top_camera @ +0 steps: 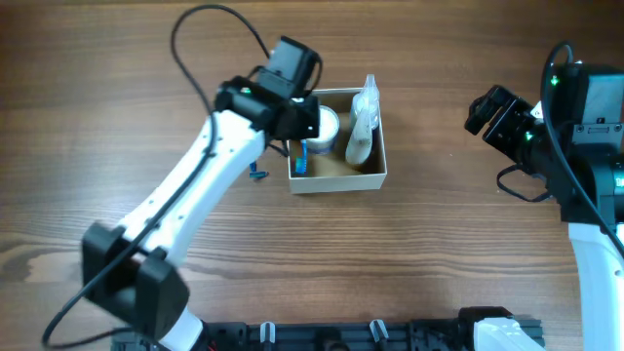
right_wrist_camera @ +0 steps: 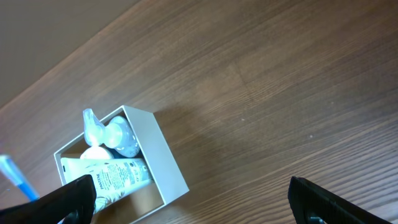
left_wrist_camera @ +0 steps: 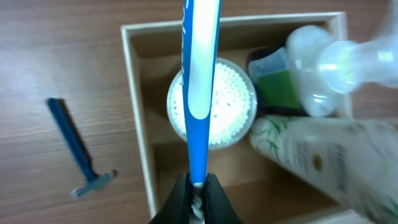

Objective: Pack container
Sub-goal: 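Lower the toothbrush into the box beside the tub and release, then grasp the blue razor with the left gripper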

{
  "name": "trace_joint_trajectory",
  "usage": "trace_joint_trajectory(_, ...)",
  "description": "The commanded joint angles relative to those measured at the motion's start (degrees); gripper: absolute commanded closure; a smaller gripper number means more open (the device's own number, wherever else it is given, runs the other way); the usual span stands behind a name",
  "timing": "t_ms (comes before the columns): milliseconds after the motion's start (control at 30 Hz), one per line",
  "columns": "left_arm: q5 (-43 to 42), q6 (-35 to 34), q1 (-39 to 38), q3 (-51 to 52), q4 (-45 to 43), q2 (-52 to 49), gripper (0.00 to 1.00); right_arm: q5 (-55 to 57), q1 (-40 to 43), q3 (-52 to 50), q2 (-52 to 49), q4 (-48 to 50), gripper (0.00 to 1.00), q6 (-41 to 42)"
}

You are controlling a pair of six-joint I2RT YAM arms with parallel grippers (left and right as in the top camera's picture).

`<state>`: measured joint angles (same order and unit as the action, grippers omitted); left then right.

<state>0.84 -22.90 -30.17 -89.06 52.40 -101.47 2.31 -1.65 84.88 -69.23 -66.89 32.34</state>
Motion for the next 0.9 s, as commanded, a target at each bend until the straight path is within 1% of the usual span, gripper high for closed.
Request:
trace_joint_trajectory(0, 1.84, -3.34, 0.33, 0.02, -1.11, -4.79, 0.95, -0.72, 0.24, 0.17, -0.33, 0.02, 0.00, 0.70)
trace_joint_trajectory(100, 1.86, -3.30, 0.46, 0.02, 0.31, -5.60, 0.94, -0.72, 0.24, 0.17, -0.33, 0.02, 0.00, 0.68)
trace_joint_trajectory(200, 1.79, -3.30, 0.44, 0.00, 2.67, -5.46, 0.87, -0.72, 0.24, 0.17, -0.33, 0.04, 0.00, 0.70)
trace_joint_trajectory(233, 1.79, -3.28, 0.44, 0.00, 3.45, -5.46, 0.80, -0.72, 0.24, 0.17, -0.33, 0.02, 0.00, 0.72)
trace_joint_trajectory(267, 1.60, -3.28, 0.44, 0.00, 4.33, -5.20, 0.60, -0.72, 0.24, 0.17, -0.33, 0.00, 0.00, 0.70)
trace_joint_trajectory(333, 1.36, -3.30, 0.52, -0.52, 6.67, -3.80, 0.54, -0.72, 0.24, 0.17, -0.33, 0.04, 0.00, 0.70)
trace_joint_trajectory(400, 1.18, -3.30, 0.85, -2.40, 9.90, 0.07, 0.52, -0.72, 0.24, 0.17, -0.33, 0.11, 0.00, 0.70)
trace_joint_trajectory(467, 1.49, -3.26, 1.49, -3.26, 10.95, 4.37, 0.42, -0.72, 0.24, 0.17, -0.33, 0.13, 0.00, 0.70)
trace_joint_trajectory(533, 6.47, -3.28, 3.39, -3.21, 13.18, 8.35, 0.31, -0.72, 0.24, 0.17, -0.33, 0.13, 0.00, 0.70)
trace_joint_trajectory(567, 8.50, -3.30, 4.85, -3.08, 14.40, 8.70, 0.28, -0.72, 0.24, 0.17, -0.33, 0.17, 0.00, 0.70)
trace_joint_trajectory(633, 8.66, -3.32, 8.37, -1.11, 14.60, 7.80, 0.28, -0.72, 0.24, 0.17, -0.33, 0.15, 0.00, 0.70)
trace_joint_trajectory(667, 8.39, -3.32, 10.91, 1.49, 13.18, 6.08, 0.27, -0.72, 0.24, 0.17, -0.33, 0.17, 0.00, 0.72)
trace_joint_trajectory(767, 2.47, -3.28, 14.86, 7.58, 6.54, 1.07, 0.27, -0.72, 0.24, 0.17, -0.33, 0.15, 0.00, 0.72)
trace_joint_trajectory(800, -0.13, -3.28, 15.89, 9.31, 4.26, -1.20, 0.29, -0.72, 0.24, 0.17, -0.33, 0.15, 0.00, 0.70)
trace_joint_trajectory(867, -4.28, -3.28, 17.33, 10.80, 0.39, -8.07, 0.40, -0.72, 0.24, 0.17, -0.33, 0.17, 0.00, 0.70)
